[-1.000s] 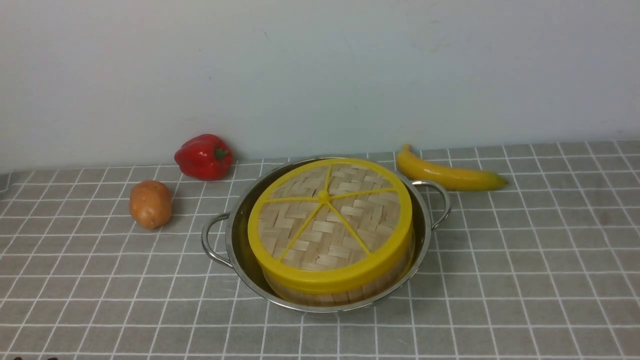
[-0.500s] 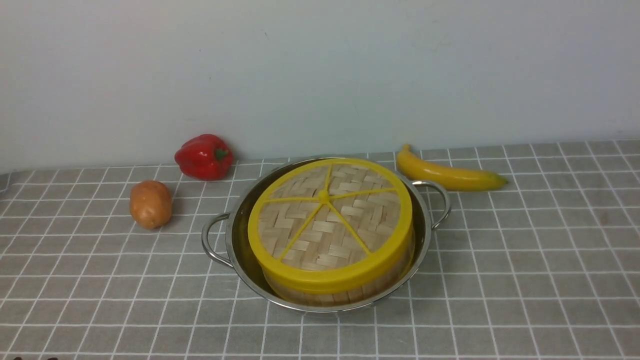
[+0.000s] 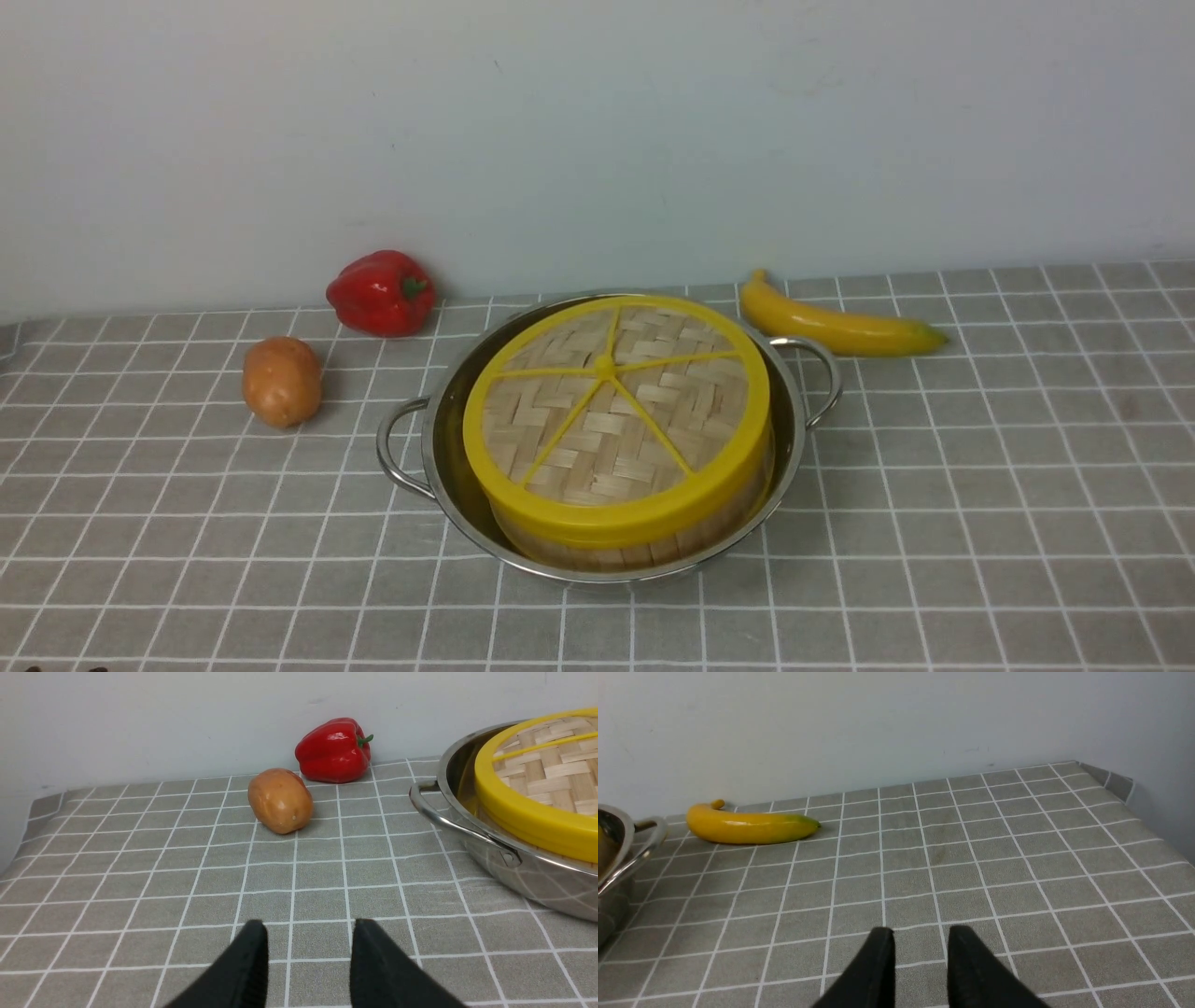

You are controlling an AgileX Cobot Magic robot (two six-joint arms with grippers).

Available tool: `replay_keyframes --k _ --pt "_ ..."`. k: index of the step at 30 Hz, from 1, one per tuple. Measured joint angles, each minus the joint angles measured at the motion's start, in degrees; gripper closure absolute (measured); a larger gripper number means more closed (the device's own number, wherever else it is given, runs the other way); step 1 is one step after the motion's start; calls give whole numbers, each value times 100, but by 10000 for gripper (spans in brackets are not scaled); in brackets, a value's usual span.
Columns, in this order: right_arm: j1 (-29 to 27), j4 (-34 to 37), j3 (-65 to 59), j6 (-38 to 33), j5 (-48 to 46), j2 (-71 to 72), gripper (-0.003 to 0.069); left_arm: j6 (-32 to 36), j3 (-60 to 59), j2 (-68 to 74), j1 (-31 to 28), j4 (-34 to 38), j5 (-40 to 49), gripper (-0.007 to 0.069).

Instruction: Place the steamer in the pot on the grey tablecloth, and put the lid on the steamer.

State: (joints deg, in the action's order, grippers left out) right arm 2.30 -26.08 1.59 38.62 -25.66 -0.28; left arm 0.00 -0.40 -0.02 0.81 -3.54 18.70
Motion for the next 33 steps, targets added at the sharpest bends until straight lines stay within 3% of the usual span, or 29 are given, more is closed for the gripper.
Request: replay_keyframes --k 21,25,31,33 --pt "105 129 0 -19 -1 4 420 0 0 0 0 0 0 382" --pt "105 570 0 -482 54 4 420 0 0 0 0 0 0 382" --pt "105 2191 0 -2296 243 4 419 0 0 0 0 0 0 382" --pt "105 2432 -7 -2594 278 4 419 0 0 0 0 0 0 382"
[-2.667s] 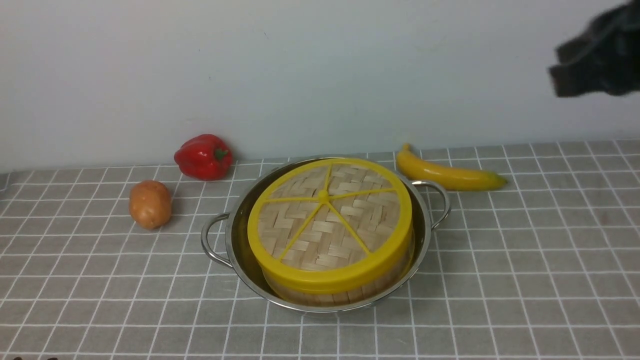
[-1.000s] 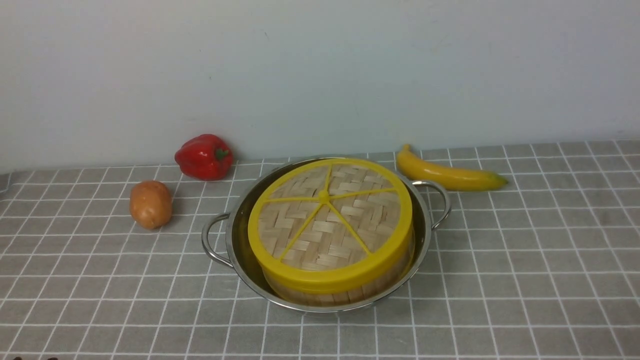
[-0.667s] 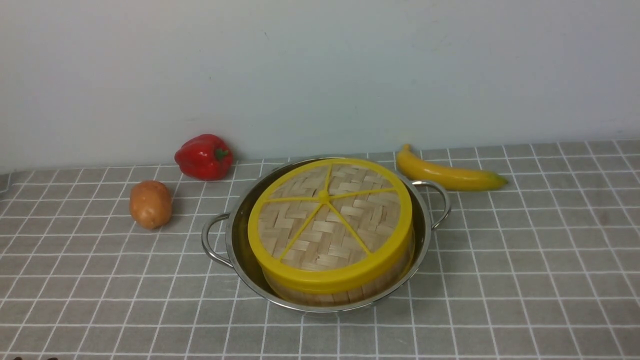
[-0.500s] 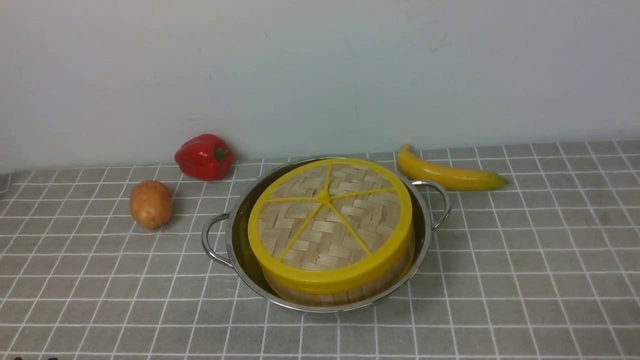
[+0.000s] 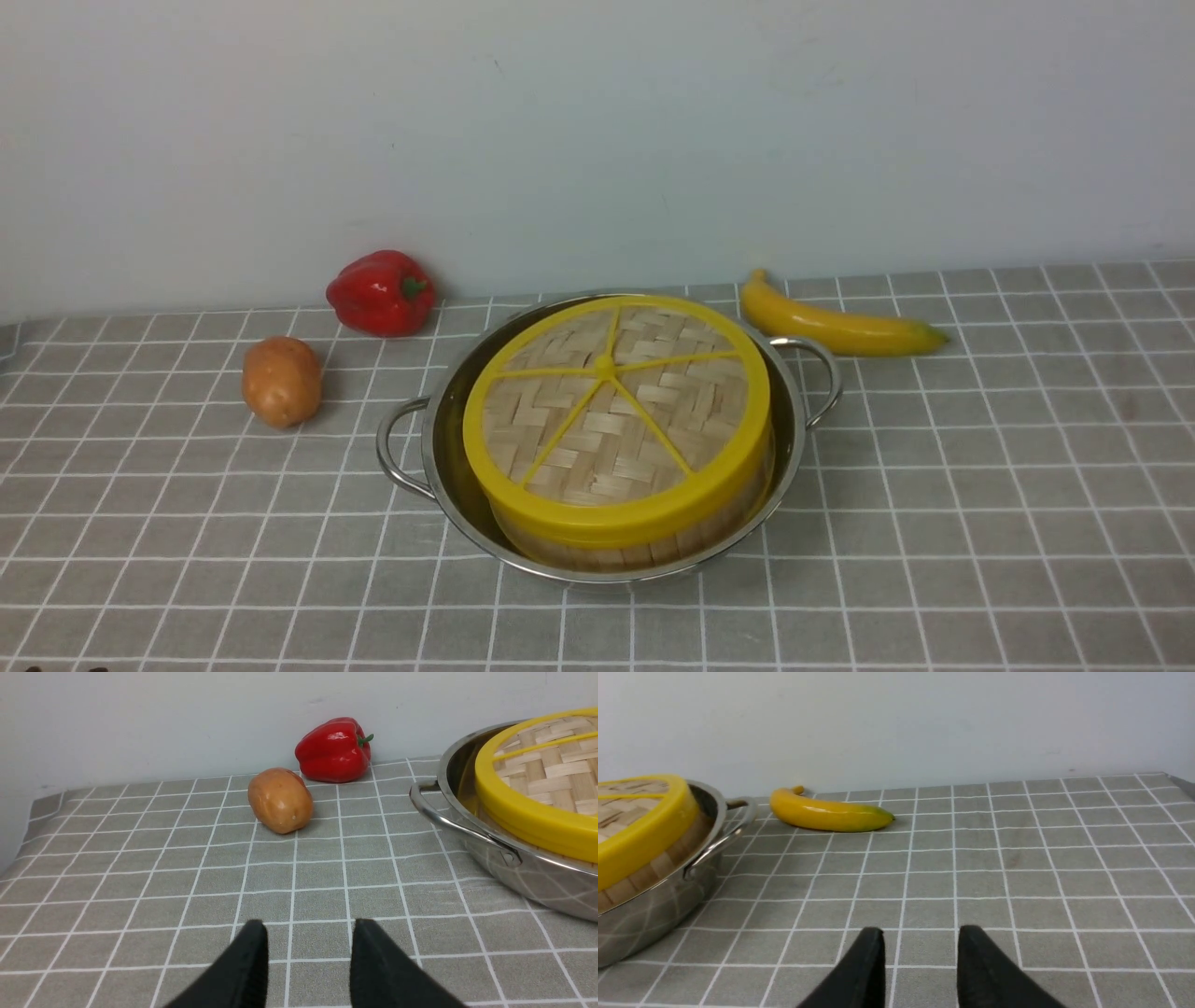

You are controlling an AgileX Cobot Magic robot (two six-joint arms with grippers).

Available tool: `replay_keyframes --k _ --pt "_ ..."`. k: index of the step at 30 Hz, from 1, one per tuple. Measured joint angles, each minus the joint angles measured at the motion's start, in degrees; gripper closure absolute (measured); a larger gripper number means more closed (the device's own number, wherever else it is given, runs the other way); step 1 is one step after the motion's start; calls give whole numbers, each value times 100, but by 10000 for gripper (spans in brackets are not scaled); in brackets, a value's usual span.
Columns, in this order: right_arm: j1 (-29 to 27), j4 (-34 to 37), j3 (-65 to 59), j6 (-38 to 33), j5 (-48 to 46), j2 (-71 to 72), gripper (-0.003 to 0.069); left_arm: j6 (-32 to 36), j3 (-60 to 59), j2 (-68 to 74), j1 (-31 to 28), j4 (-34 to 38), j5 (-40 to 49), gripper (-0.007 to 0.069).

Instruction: Place the steamer in the pot on the grey tablecloth, and put the lid on the steamer.

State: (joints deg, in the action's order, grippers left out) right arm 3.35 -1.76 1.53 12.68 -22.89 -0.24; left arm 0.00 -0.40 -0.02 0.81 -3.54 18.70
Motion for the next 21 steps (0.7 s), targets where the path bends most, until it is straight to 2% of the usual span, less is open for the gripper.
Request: replay_keyframes --k 3,7,21 --pt "0 369 -153 -381 75 0 419 0 0 0 0 0 0 382" --pt "0 663 -193 -485 102 0 419 0 0 0 0 0 0 382" --pt "0 724 -193 -535 120 0 419 0 0 0 0 0 0 382"
